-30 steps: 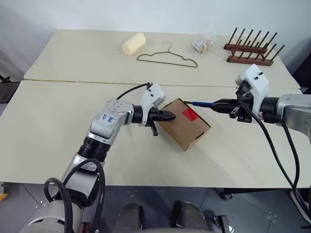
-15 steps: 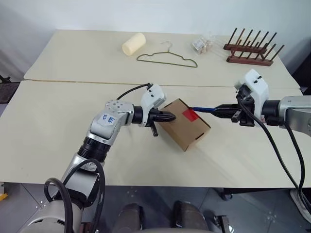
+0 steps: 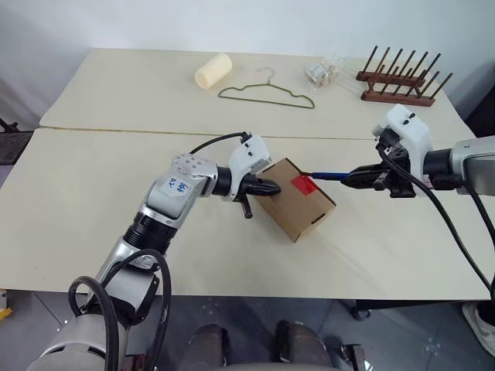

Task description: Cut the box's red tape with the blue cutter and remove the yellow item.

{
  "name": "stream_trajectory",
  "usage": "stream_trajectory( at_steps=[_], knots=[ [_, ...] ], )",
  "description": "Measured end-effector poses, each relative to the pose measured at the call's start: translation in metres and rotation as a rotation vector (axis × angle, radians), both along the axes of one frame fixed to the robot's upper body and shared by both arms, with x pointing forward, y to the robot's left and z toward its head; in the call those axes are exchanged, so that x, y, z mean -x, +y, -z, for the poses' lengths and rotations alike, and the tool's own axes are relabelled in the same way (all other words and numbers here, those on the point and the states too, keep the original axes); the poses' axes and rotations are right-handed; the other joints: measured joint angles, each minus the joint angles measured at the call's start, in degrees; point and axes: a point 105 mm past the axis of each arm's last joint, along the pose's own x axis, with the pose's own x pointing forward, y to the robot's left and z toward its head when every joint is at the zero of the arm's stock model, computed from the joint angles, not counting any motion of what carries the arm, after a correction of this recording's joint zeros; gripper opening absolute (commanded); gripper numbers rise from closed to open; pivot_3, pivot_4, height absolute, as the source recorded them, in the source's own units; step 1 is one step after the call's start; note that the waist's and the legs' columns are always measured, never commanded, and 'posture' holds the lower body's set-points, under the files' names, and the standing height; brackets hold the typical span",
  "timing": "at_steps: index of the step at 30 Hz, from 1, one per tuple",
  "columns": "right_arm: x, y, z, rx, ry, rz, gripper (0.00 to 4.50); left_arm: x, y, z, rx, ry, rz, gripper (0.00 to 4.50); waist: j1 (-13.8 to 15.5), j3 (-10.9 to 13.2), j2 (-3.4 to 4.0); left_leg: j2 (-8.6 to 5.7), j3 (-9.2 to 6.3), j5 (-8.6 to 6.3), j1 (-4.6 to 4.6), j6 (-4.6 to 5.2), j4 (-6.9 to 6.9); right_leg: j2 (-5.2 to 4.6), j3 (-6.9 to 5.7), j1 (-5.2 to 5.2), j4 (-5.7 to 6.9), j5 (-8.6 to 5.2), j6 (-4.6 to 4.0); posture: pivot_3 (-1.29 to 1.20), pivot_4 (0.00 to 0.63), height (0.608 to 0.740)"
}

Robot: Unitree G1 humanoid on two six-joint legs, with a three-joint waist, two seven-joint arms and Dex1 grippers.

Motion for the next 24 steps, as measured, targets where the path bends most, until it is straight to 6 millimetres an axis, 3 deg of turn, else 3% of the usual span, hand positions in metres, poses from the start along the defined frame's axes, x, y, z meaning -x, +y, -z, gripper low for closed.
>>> stream_trajectory(
  at_steps=[10,19,24],
  knots=[
    [0.001,-0.007,0.005,-0.002,0.047,0.017,0.14,0.000,-0.001,0.001,0.001,-0.002,-0.006,0.00,0.02,-0.01,0.01,0.00,-0.02,0.00,0.07,0.00,0.02,-0.01,-0.01,0.11,-0.01,0.00,0.00,0.00,0.150,0.740],
    [0.019,-0.018,-0.001,0.049,0.077,0.013,0.14,0.000,-0.002,0.001,0.005,0.002,-0.003,0.00,0.14,-0.01,0.01,0.00,-0.06,0.00,0.11,0.00,0.04,-0.02,-0.03,0.22,-0.04,0.00,0.00,0.00,0.150,0.740],
    [0.019,-0.023,-0.007,0.002,0.057,0.034,0.14,-0.001,-0.003,0.001,0.008,-0.001,0.000,0.00,0.15,-0.01,0.00,-0.02,-0.08,0.00,0.12,0.00,0.07,-0.05,-0.04,0.26,-0.05,0.00,0.00,0.00,0.150,0.740]
  ],
)
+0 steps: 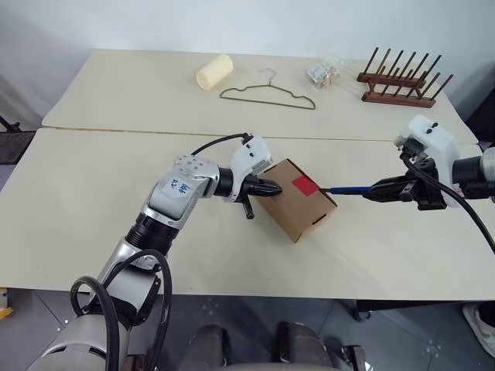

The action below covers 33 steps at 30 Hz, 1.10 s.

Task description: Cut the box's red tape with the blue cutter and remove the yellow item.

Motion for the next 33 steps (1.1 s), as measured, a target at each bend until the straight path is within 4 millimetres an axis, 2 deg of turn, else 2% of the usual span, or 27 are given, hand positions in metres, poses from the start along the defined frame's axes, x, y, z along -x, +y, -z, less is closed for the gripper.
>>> stream_trajectory(
  at_steps=[2,5,8,10,13,17,20,23,27,29,32,33],
  knots=[
    [-0.003,-0.004,-0.010,-0.064,-0.037,0.024,0.14,0.000,0.000,0.000,0.002,-0.003,0.001,0.00,-0.01,0.00,0.00,0.00,0.00,0.00,0.01,0.00,0.01,0.00,0.00,0.02,0.00,0.00,0.00,0.00,0.150,0.740],
    [-0.013,-0.026,-0.031,-0.183,-0.137,0.102,0.14,0.000,-0.002,-0.001,0.029,0.004,0.005,0.00,0.21,0.00,0.00,-0.01,-0.01,0.00,0.00,0.00,0.01,-0.01,-0.03,0.05,-0.01,0.00,0.00,0.00,0.150,0.740],
    [-0.020,-0.052,-0.030,-0.238,-0.185,0.174,0.14,0.001,-0.002,-0.002,0.044,0.008,0.015,0.00,0.15,0.00,0.00,-0.02,0.03,0.00,0.01,0.00,0.00,-0.01,-0.02,0.05,-0.03,0.00,0.00,0.00,0.150,0.740],
    [-0.029,-0.068,-0.020,-0.250,-0.200,0.224,0.14,0.002,0.001,-0.002,0.051,0.007,0.020,0.00,-0.20,0.00,0.00,-0.01,0.05,0.00,0.05,0.00,-0.02,0.00,-0.02,0.05,-0.03,0.00,0.00,0.00,0.150,0.740],
    [-0.051,-0.094,-0.003,-0.265,-0.308,0.321,0.14,0.004,0.003,-0.001,0.068,0.000,0.038,0.00,-0.40,0.00,0.00,-0.01,0.09,0.01,0.07,0.01,-0.01,0.00,0.00,0.05,-0.02,0.00,0.00,0.00,0.150,0.740],
    [-0.070,-0.130,0.056,-0.138,-0.345,0.457,0.14,0.003,0.014,-0.011,0.114,-0.043,0.052,0.00,-0.63,0.00,0.01,0.00,0.11,0.02,0.08,0.00,-0.05,0.00,0.00,0.03,-0.02,0.00,0.00,0.00,0.150,0.740],
    [-0.079,-0.145,0.091,-0.090,-0.364,0.534,0.14,0.003,0.027,-0.022,0.156,-0.072,0.054,0.00,-0.93,-0.01,0.05,0.00,0.10,0.03,0.08,0.00,-0.07,0.00,0.00,0.03,-0.02,0.00,0.00,0.00,0.150,0.740],
    [-0.086,-0.151,0.102,-0.054,-0.435,0.549,0.14,0.006,0.040,-0.022,0.162,-0.072,0.057,0.00,-1.45,-0.01,0.06,0.01,0.09,0.04,0.10,0.01,-0.04,0.00,0.00,0.07,-0.02,0.00,0.00,0.00,0.150,0.740],
    [-0.084,-0.157,0.123,-0.094,-0.400,0.592,1.44,0.015,0.068,-0.015,0.143,-0.066,0.039,0.00,-1.77,0.00,0.08,0.05,0.04,0.07,0.12,0.00,-0.03,0.00,0.00,0.10,0.00,0.00,0.00,0.00,0.150,0.740],
    [-0.081,-0.156,0.123,-0.107,-0.396,0.558,2.14,0.019,0.081,-0.012,0.134,-0.061,0.011,0.00,-1.84,0.00,0.10,0.06,0.02,0.07,0.13,0.00,-0.04,0.00,0.00,0.10,-0.01,0.00,0.00,0.00,0.150,0.740],
    [-0.071,-0.141,0.117,-0.196,-0.386,0.431,3.11,0.028,0.093,-0.008,0.134,-0.043,-0.010,0.00,-1.81,0.03,0.14,0.06,0.02,0.07,0.12,0.00,-0.06,0.00,0.03,0.10,-0.02,0.00,0.00,0.00,0.150,0.740],
    [-0.068,-0.137,0.110,-0.226,-0.390,0.387,3.11,0.031,0.094,-0.006,0.131,-0.035,-0.013,0.00,-1.76,0.06,0.20,0.05,0.02,0.07,0.12,0.00,-0.05,-0.01,0.04,0.10,-0.01,0.00,0.00,0.00,0.150,0.740]
  ],
)
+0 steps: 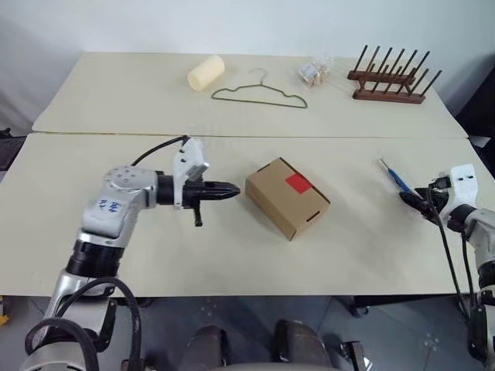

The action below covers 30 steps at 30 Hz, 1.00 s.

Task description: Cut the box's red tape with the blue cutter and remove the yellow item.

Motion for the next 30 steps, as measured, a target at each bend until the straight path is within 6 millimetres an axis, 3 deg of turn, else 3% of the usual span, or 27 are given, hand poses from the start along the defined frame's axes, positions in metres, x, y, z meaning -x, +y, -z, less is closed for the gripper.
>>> stream_trajectory(
  at_steps=[3,6,8,12,16,20,26,30],
  knots=[
    [0.011,0.008,-0.039,-0.014,-0.064,-0.135,3.11,0.011,0.004,0.010,0.001,0.038,-0.009,0.00,0.12,0.06,0.25,0.00,0.00,0.00,0.01,0.00,0.02,-0.01,0.03,0.00,0.01,0.00,0.00,0.00,0.150,0.740],
    [0.015,0.026,-0.073,0.015,-0.106,-0.251,2.10,0.014,0.006,0.020,-0.003,0.068,-0.039,0.00,0.06,0.06,0.24,0.03,0.00,0.00,0.09,-0.01,0.05,0.02,0.01,0.09,0.03,0.00,-0.01,0.00,0.150,0.740],
    [0.009,0.043,-0.077,0.060,-0.111,-0.311,1.36,0.014,0.003,0.021,-0.002,0.066,-0.050,0.00,-0.07,0.06,0.23,0.03,0.04,0.01,0.17,-0.01,0.07,0.02,0.06,0.16,0.03,0.01,-0.03,0.00,0.150,0.740],
    [-0.012,0.079,-0.052,0.152,-0.095,-0.376,0.03,0.013,-0.007,0.024,0.001,0.069,-0.053,0.00,-0.08,0.06,0.23,0.01,0.12,0.01,0.32,-0.02,0.02,0.02,0.18,0.22,0.04,0.01,-0.03,0.00,0.150,0.740],
    [-0.037,0.122,-0.046,0.288,-0.226,-0.429,0.03,0.002,-0.018,0.024,0.013,0.066,-0.112,0.00,-0.02,0.06,0.24,0.00,0.08,0.02,0.32,-0.04,-0.02,0.01,0.13,0.22,0.04,0.01,-0.03,0.00,0.150,0.740],
    [-0.040,0.154,-0.027,0.306,-0.222,-0.514,0.03,0.000,-0.024,0.033,-0.002,0.113,-0.140,0.00,-0.02,0.06,0.24,-0.02,0.03,0.02,0.32,-0.04,-0.13,0.01,0.07,0.21,0.03,0.01,-0.03,0.00,0.150,0.740],
    [-0.023,0.177,-0.007,0.264,-0.113,-0.659,0.03,0.005,-0.029,0.046,-0.048,0.197,-0.160,0.00,0.00,0.06,0.24,-0.01,0.00,0.02,0.31,-0.04,-0.15,0.02,0.06,0.21,0.03,0.01,-0.03,0.00,0.150,0.740],
    [0.001,0.176,-0.002,0.279,-0.008,-0.743,0.03,0.004,-0.027,0.049,-0.056,0.205,-0.181,0.00,0.12,0.06,0.24,-0.01,-0.01,0.02,0.31,-0.04,-0.12,0.01,0.07,0.22,0.02,0.01,-0.03,0.00,0.150,0.740]
  ],
)
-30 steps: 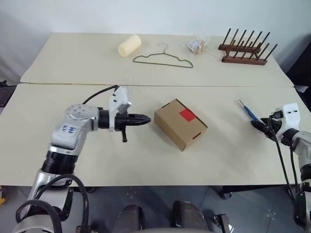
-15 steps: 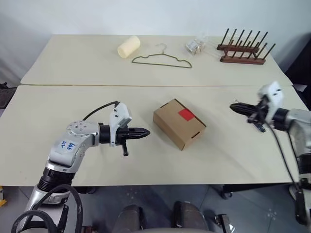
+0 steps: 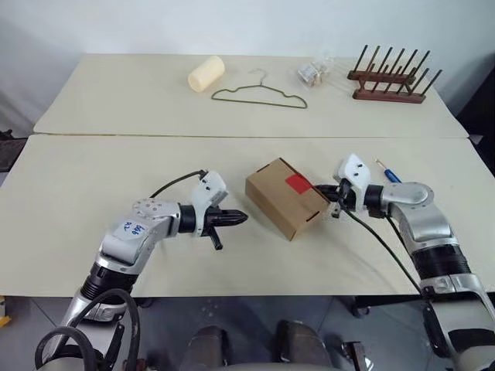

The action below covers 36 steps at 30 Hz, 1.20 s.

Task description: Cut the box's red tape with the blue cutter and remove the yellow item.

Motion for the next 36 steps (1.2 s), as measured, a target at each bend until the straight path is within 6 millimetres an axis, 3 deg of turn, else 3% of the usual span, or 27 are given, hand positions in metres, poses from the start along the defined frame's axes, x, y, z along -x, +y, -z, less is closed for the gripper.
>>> stream_trajectory(
  at_steps=[10,17,29,32,34,36],
  knots=[
    [0.044,0.027,-0.003,-0.023,0.116,-0.103,0.03,0.001,0.011,0.003,-0.006,0.008,-0.029,0.00,-0.03,0.00,0.00,0.01,0.03,0.00,0.01,-0.01,0.01,0.00,0.02,-0.01,0.01,0.00,0.00,0.00,0.150,0.740],
    [0.064,0.048,-0.005,-0.047,0.148,-0.135,0.03,0.006,0.015,-0.001,-0.010,0.003,-0.017,0.00,0.51,0.00,0.00,-0.01,0.03,0.00,0.01,-0.01,0.04,0.00,0.04,0.00,0.00,0.00,0.00,0.00,0.150,0.740],
    [0.074,0.044,0.000,-0.052,0.199,-0.095,0.03,0.015,0.025,0.001,-0.042,0.028,-0.004,0.00,1.25,0.00,0.00,-0.02,0.07,0.00,0.01,-0.01,0.03,0.01,0.06,-0.01,-0.02,0.00,0.00,0.00,0.150,0.740],
    [0.076,0.025,-0.014,-0.101,0.281,-0.024,0.57,0.020,0.039,-0.009,-0.050,0.041,0.025,0.00,1.26,0.01,-0.01,0.00,0.07,0.00,0.00,-0.01,0.02,0.01,0.06,-0.02,-0.03,-0.01,-0.01,0.00,0.150,0.740],
    [0.078,0.010,-0.033,-0.160,0.348,0.038,1.23,0.024,0.047,-0.031,-0.008,0.025,0.069,0.00,1.34,0.02,-0.02,0.02,0.05,0.00,-0.02,0.00,0.04,0.01,0.04,-0.02,-0.03,-0.01,-0.02,0.00,0.150,0.740],
    [0.081,0.009,-0.055,-0.220,0.378,0.052,1.93,0.027,0.042,-0.062,0.044,-0.043,0.155,0.00,1.37,0.01,-0.02,0.03,0.03,0.00,-0.01,-0.01,0.06,0.01,0.04,0.01,-0.03,-0.01,-0.03,0.00,0.150,0.740]
  ],
)
